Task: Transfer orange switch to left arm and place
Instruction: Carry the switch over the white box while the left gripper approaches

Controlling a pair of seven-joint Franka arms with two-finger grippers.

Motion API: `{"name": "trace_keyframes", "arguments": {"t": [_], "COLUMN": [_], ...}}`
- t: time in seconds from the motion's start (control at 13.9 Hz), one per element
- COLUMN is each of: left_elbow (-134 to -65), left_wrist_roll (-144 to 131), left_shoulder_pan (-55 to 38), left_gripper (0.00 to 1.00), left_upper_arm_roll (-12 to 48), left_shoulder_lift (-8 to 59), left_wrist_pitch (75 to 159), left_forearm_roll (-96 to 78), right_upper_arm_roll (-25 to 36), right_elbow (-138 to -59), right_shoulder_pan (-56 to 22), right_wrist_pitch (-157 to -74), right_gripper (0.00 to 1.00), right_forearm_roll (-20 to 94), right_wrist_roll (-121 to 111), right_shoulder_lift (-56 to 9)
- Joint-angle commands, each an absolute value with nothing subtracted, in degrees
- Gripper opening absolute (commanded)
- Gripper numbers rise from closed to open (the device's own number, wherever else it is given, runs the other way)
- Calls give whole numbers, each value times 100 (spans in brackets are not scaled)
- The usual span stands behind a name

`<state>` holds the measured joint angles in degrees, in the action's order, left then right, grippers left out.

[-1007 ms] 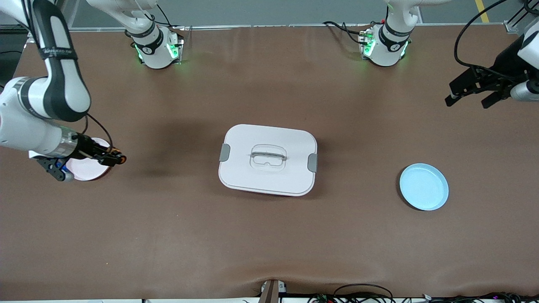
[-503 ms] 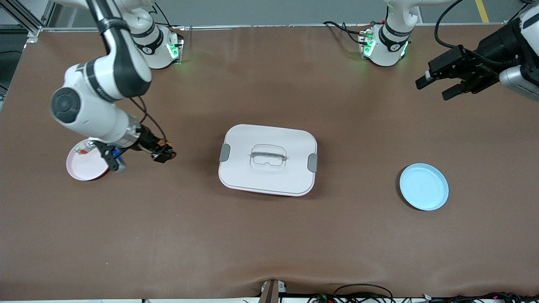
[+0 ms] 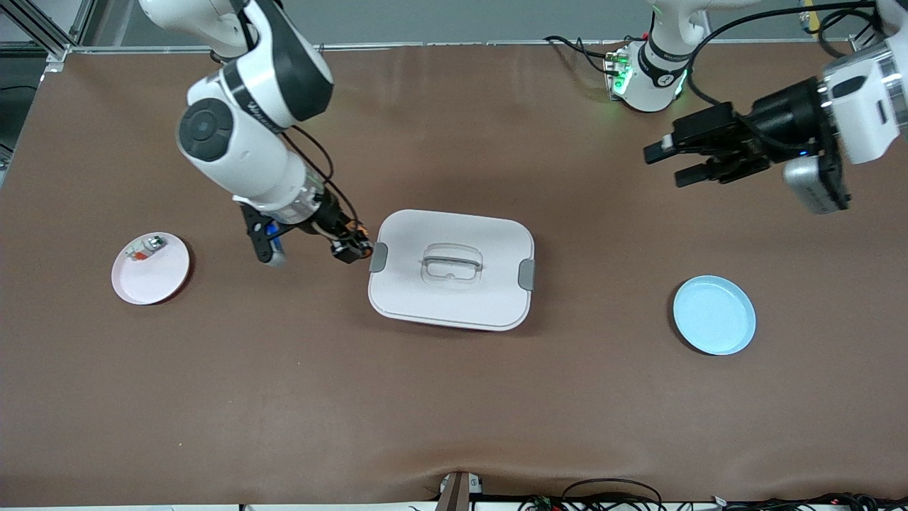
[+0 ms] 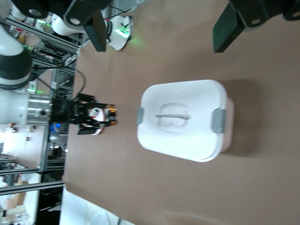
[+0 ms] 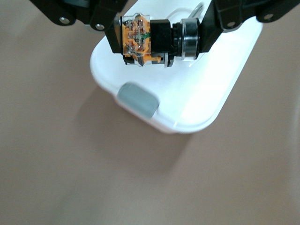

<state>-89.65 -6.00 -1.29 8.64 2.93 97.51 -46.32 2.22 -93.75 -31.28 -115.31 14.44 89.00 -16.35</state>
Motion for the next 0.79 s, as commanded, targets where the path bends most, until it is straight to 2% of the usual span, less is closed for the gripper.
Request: {"name": "trace_keyframes", "arguments": {"t": [0.0,0.29,0.5,0.72], "left_elbow": [-8938,-9105,-9377,-9466], "left_wrist_roll": [-606,-475,-63,61], "left_shoulder_pan": [-220,-220,-220,-351], "left_gripper": [100,100,100,100], "left_upper_arm_roll": [1089,1616,2099,2364], "left_shoulder_lift": [544,896,1063,1414], "left_wrist_pitch": [10220,11036,11959,12637], "left_forearm_roll": [-5105,-5502,-5502,-5537], "right_upper_arm_roll": [308,290,290,246], "right_elbow": [-8597,-8193,-7692,-7191], "right_shoulder_pan": [-3383,-3542,-3577,-3638], "right_wrist_pitch": [-11434,-11435,-11452,-11461], "right_gripper": [0,0,0,0], "right_forearm_roll": [1538,1617,2301,2390], "right_wrist_roll": [9665,10536,11028,11495], "right_shoulder_lift": [-2205,-2373,-2522,-2663]}}
